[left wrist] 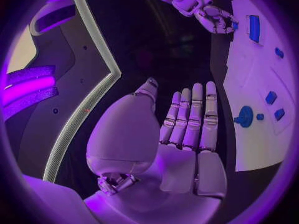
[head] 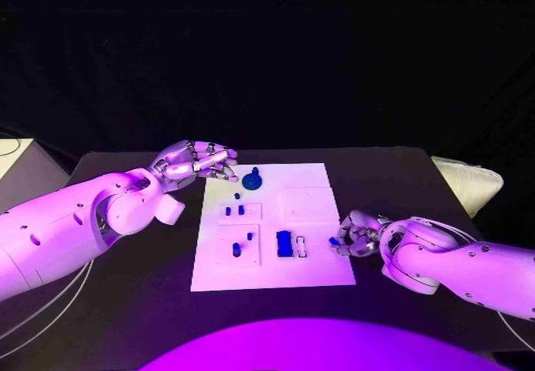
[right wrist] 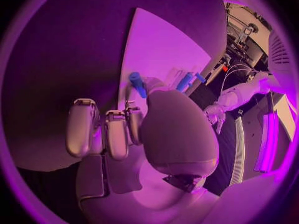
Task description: Assemble the parts on the task board
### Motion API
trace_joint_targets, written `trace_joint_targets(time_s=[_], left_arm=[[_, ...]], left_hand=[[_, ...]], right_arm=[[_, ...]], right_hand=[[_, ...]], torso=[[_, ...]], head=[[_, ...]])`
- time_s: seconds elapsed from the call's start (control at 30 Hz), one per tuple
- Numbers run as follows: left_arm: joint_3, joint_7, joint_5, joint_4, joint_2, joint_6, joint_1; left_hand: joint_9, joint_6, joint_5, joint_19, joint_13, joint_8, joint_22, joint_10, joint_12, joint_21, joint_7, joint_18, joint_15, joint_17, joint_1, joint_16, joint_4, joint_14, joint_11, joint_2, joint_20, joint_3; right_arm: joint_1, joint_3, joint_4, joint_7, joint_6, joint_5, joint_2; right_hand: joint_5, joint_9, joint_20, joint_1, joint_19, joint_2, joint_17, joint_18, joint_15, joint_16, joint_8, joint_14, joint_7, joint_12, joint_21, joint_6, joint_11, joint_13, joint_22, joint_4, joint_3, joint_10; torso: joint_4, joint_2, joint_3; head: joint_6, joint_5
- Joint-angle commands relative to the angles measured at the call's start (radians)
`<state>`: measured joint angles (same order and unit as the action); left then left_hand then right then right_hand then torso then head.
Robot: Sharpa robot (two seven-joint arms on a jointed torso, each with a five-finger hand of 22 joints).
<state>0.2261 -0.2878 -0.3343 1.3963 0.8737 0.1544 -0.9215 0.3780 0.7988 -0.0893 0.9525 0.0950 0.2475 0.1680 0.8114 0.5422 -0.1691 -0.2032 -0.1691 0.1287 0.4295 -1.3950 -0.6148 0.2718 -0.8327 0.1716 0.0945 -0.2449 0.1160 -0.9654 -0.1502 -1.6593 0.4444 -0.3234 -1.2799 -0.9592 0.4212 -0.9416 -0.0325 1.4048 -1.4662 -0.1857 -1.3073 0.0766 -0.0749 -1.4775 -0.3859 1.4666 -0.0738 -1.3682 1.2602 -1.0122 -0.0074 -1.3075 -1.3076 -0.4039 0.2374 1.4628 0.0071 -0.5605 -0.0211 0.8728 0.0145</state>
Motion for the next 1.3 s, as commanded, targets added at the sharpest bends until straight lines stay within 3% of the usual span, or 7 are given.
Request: trace_joint_targets(time_s=[0.03, 0.2, 0.6, 0.83, 1.1, 1.3], left_arm=[[0.001, -0.011, 0.001, 0.001, -0.002, 0.02, 0.0], [0.001, -0.011, 0.001, 0.001, -0.003, 0.02, 0.0], [0.001, -0.008, 0.001, 0.0, -0.006, 0.022, 0.0], [0.001, -0.006, -0.007, 0.0, -0.01, 0.026, 0.0], [0.001, -0.005, 0.001, 0.0, -0.01, 0.028, 0.001], [0.001, -0.004, 0.003, 0.001, -0.009, 0.028, 0.001]], left_hand=[[-0.001, 0.002, 0.003, 0.007, 0.001, 0.007, -0.001, -0.001, -0.004, 0.005, -0.022, -0.014, 0.003, 0.001, -0.01, 0.005, 0.001, -0.001, 0.004, 0.0, -0.003, -0.005], [-0.001, 0.002, 0.003, 0.007, 0.001, 0.007, -0.001, -0.001, -0.004, 0.005, -0.022, -0.014, 0.003, 0.001, -0.01, 0.005, 0.001, -0.001, 0.004, 0.0, -0.003, -0.005], [-0.001, 0.002, 0.003, 0.007, 0.001, 0.007, -0.001, -0.001, -0.004, 0.005, -0.022, -0.014, 0.003, 0.001, -0.01, 0.005, 0.001, -0.001, 0.004, 0.0, -0.003, -0.005], [-0.002, 0.002, 0.003, 0.008, 0.001, 0.007, -0.003, -0.001, -0.004, 0.006, -0.022, -0.014, 0.004, 0.002, -0.01, 0.006, 0.003, -0.002, 0.004, -0.003, -0.003, -0.006], [-0.002, 0.001, 0.004, 0.008, 0.001, 0.007, -0.003, -0.002, -0.004, 0.006, -0.022, -0.014, 0.004, 0.002, -0.011, 0.007, 0.003, -0.002, 0.004, -0.004, -0.003, -0.006], [-0.002, 0.001, 0.004, 0.008, 0.001, 0.007, -0.003, -0.002, -0.004, 0.006, -0.022, -0.014, 0.004, 0.002, -0.011, 0.007, 0.003, -0.002, 0.004, -0.004, -0.003, -0.006]], right_arm=[[0.014, -0.011, -0.007, 0.001, -0.01, 0.087, -0.004], [0.003, -0.01, -0.032, -0.018, -0.026, 0.144, -0.016], [-0.042, -0.009, -0.08, -0.026, -0.021, 0.235, -0.011], [-0.043, -0.009, -0.051, -0.015, 0.006, 0.257, 0.039], [-0.036, -0.009, -0.012, -0.003, 0.025, 0.262, 0.091], [-0.034, -0.009, -0.001, 0.004, 0.026, 0.263, 0.11]], right_hand=[[0.029, 0.497, 0.004, -0.042, -0.038, -0.013, -0.118, -0.018, 0.001, -0.006, -0.014, 0.073, 0.0, 0.007, 0.0, 0.005, 0.002, -0.126, -0.092, 0.166, 0.199, -0.001], [0.04, 0.49, 0.003, -0.074, -0.038, -0.023, -0.118, -0.018, 0.002, -0.006, -0.02, 0.073, -0.001, 0.007, -0.001, 0.009, 0.003, -0.126, -0.093, 0.183, 0.232, 0.0], [0.027, 0.484, 0.002, -0.108, -0.038, -0.032, -0.119, -0.018, 0.002, -0.006, -0.025, 0.073, -0.001, 0.006, -0.002, 0.011, 0.003, -0.128, -0.094, 0.192, 0.248, 0.002], [0.017, 0.482, 0.002, -0.125, -0.038, -0.033, -0.119, -0.017, 0.002, -0.006, -0.027, 0.073, -0.001, 0.007, -0.005, 0.011, 0.003, -0.128, -0.093, 0.195, 0.253, 0.001], [0.004, 0.479, 0.002, -0.161, -0.038, -0.037, -0.119, -0.017, 0.003, -0.006, -0.029, 0.073, -0.001, 0.006, -0.007, 0.012, 0.004, -0.129, -0.093, 0.193, 0.257, 0.002], [-0.033, 0.476, 0.002, -0.194, -0.038, -0.036, -0.119, -0.017, 0.003, -0.006, -0.031, 0.073, -0.001, 0.005, -0.008, 0.013, 0.003, -0.13, -0.095, 0.192, 0.259, 0.003]], torso=[[0.001, 0.0, -0.0003], [0.0016, 0.0, -0.0003], [-0.0002, -0.001, 0.0002], [0.0023, -0.001, 0.0], [0.0009, -0.001, 0.0009], [0.0003, -0.001, 0.0]], head=[[0.0, 0.0], [0.0, 0.0], [0.0, -0.005], [0.0, -0.008], [0.0, -0.015], [0.0, -0.015]])
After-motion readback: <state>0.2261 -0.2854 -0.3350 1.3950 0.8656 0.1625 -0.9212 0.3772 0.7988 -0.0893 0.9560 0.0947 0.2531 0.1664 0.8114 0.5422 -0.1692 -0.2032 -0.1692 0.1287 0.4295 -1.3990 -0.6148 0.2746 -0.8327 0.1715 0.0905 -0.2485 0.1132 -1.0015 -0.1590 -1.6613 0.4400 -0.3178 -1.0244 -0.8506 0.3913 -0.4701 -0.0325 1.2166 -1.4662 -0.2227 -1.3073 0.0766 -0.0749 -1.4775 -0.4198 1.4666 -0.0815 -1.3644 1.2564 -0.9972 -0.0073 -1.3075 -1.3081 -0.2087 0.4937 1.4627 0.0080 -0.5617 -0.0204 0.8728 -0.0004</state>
